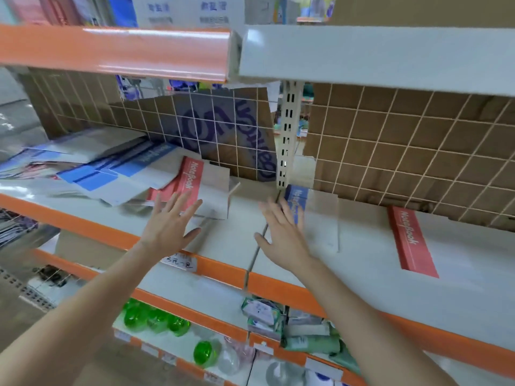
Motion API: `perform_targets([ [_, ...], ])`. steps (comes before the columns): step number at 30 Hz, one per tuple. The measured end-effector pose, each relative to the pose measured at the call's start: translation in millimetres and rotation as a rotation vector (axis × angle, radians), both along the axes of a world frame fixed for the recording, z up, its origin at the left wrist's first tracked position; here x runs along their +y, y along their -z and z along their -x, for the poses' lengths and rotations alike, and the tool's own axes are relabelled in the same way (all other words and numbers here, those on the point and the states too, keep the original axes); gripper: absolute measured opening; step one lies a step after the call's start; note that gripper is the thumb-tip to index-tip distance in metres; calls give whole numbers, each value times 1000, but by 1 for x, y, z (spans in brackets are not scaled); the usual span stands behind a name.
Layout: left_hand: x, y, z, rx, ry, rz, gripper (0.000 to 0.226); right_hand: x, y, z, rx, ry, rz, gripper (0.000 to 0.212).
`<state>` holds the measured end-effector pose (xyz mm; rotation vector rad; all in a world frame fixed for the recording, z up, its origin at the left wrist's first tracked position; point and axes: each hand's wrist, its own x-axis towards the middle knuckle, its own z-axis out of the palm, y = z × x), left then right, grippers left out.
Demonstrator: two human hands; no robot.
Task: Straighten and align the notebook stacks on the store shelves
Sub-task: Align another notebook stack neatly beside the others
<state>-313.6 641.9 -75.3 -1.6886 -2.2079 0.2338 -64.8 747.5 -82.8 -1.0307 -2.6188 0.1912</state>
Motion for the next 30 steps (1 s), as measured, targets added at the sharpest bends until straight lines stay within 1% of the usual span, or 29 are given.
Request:
perform_targets([
  [3, 5, 0, 31, 18, 29, 4, 72, -7, 2, 58, -22, -36, 34, 71],
  [6, 12, -2, 47, 26, 51, 24, 72, -10, 6, 98, -55, -12, 119, 77],
  [12, 28, 4, 62, -31, 98, 95, 61, -7, 15, 139, -117, 64, 204, 85],
  [16, 29, 12, 66, -55, 151, 58, 57, -4, 22, 149, -120, 98, 222, 83],
  [18, 26, 14, 67, -64, 209, 38, 56, -5, 25, 153, -119, 93, 227, 80],
  [20, 21, 13, 65, -71, 301, -23, 57, -6, 28, 156, -115, 84, 226, 77],
  [22, 16, 10, 63, -82, 390, -130, 55, -7, 29, 155, -119, 74, 214, 73],
  [24, 12, 9, 63, -71, 425, -200, 55, -6, 28, 149, -147, 66, 177, 71],
  [27, 9, 7, 60, -40, 460, -225, 59, -5, 23, 135, -167, 63, 116, 83],
  [30, 7, 7, 48, -17, 522, -248, 63, -6, 15, 119, -171, 34, 9, 80],
])
